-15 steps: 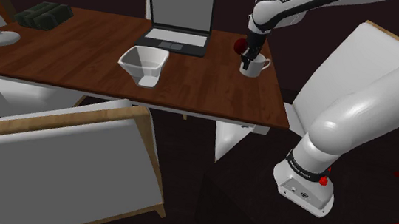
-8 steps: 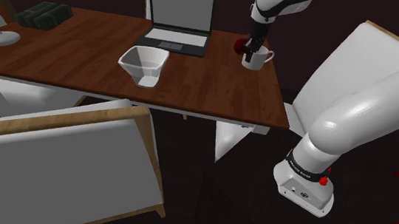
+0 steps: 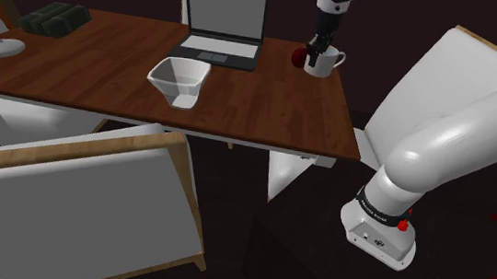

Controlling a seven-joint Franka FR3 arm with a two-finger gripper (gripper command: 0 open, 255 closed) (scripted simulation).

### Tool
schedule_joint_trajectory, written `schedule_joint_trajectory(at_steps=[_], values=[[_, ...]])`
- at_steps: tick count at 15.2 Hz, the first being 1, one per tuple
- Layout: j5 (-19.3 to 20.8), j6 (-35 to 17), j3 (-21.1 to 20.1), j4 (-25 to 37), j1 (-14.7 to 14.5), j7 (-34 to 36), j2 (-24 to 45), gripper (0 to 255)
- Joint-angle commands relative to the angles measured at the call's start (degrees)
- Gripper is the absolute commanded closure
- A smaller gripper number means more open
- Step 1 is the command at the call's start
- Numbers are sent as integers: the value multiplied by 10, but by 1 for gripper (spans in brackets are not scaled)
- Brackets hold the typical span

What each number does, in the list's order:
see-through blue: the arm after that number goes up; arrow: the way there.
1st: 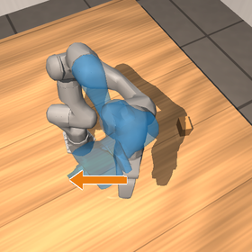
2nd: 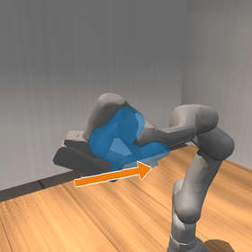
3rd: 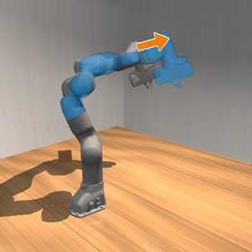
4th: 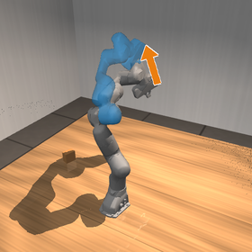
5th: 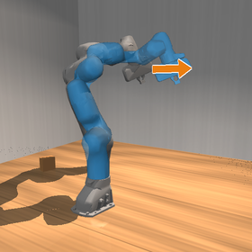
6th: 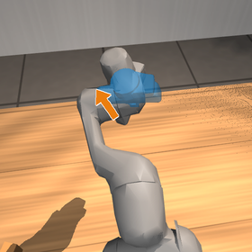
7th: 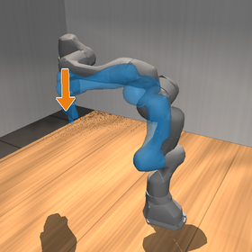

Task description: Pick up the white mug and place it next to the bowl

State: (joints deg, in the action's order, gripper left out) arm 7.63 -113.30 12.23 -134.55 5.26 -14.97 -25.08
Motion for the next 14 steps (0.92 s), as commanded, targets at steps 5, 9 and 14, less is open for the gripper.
schedule_joint_trajectory(at_steps=[5, 9, 14], values=[[-3, 50, -4, 44, -1, -2, -6, 255], [-9, 69, -12, 76, -7, 7, 8, 255], [-29, 64, -41, 147, -31, 49, 88, 255]])
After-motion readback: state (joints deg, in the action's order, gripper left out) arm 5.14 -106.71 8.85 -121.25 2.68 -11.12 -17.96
